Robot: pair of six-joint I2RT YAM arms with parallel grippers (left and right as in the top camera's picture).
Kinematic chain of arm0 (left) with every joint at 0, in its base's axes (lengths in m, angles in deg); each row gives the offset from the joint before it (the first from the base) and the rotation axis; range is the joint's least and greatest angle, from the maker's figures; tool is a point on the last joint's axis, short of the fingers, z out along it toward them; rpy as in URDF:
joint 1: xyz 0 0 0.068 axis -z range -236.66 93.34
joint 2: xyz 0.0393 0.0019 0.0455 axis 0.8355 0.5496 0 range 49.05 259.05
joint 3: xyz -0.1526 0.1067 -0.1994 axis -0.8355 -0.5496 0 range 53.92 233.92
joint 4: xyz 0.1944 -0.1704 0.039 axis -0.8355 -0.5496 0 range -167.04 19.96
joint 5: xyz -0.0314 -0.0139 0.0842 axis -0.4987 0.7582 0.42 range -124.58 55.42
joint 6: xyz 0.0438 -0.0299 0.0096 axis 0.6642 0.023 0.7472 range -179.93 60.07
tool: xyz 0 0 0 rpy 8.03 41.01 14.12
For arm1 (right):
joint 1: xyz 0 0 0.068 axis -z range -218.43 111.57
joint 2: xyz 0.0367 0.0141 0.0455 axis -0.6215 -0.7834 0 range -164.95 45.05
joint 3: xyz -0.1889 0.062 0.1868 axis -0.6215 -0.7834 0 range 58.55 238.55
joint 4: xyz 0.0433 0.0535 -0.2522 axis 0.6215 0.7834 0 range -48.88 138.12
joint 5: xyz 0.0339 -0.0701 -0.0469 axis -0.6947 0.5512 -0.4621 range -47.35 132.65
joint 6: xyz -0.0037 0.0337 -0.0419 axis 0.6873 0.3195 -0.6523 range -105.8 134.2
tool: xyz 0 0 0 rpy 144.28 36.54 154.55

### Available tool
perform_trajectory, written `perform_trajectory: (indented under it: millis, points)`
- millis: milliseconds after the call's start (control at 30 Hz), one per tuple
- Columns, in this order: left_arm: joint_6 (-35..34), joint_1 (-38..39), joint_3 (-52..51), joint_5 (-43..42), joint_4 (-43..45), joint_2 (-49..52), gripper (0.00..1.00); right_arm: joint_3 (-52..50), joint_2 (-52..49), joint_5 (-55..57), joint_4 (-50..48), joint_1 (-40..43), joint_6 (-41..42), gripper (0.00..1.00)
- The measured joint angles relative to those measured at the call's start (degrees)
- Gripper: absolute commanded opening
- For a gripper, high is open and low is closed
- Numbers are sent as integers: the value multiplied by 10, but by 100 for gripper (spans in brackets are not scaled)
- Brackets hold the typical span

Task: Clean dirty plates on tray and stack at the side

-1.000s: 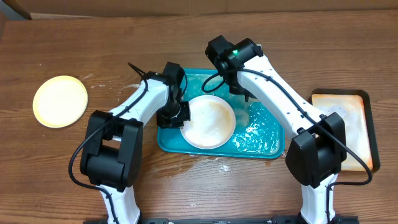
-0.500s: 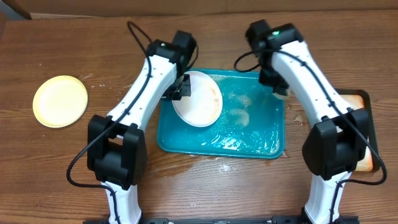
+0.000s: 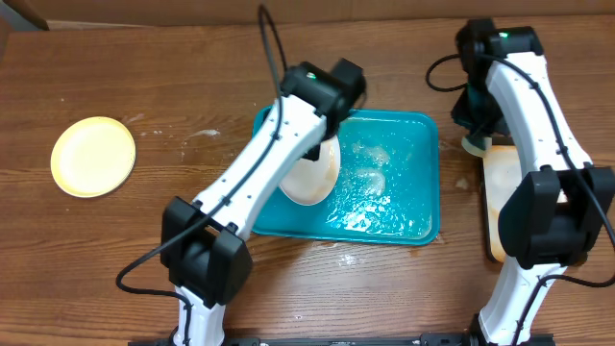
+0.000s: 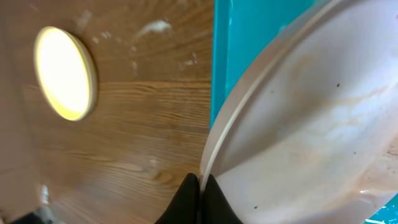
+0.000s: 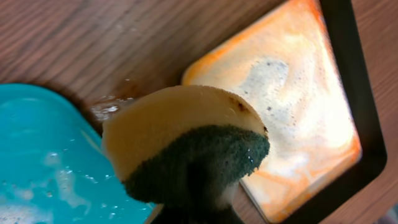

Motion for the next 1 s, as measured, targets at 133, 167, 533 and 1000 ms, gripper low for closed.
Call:
perform_trajectory:
  millis: [133, 167, 533, 1000]
  points:
    - [-15, 38, 24, 47, -27, 0, 4, 0, 0, -10, 7, 19, 0, 4]
    - [-20, 46, 28, 59, -34, 0, 4, 0, 0, -12, 7, 23, 0, 4]
    - [-50, 120, 35, 171, -55, 0, 4, 0, 0, -19, 17, 130, 13, 4]
    - [-55, 152, 35, 294, -55, 0, 4, 0, 0, -63, 47, 302, 32, 4]
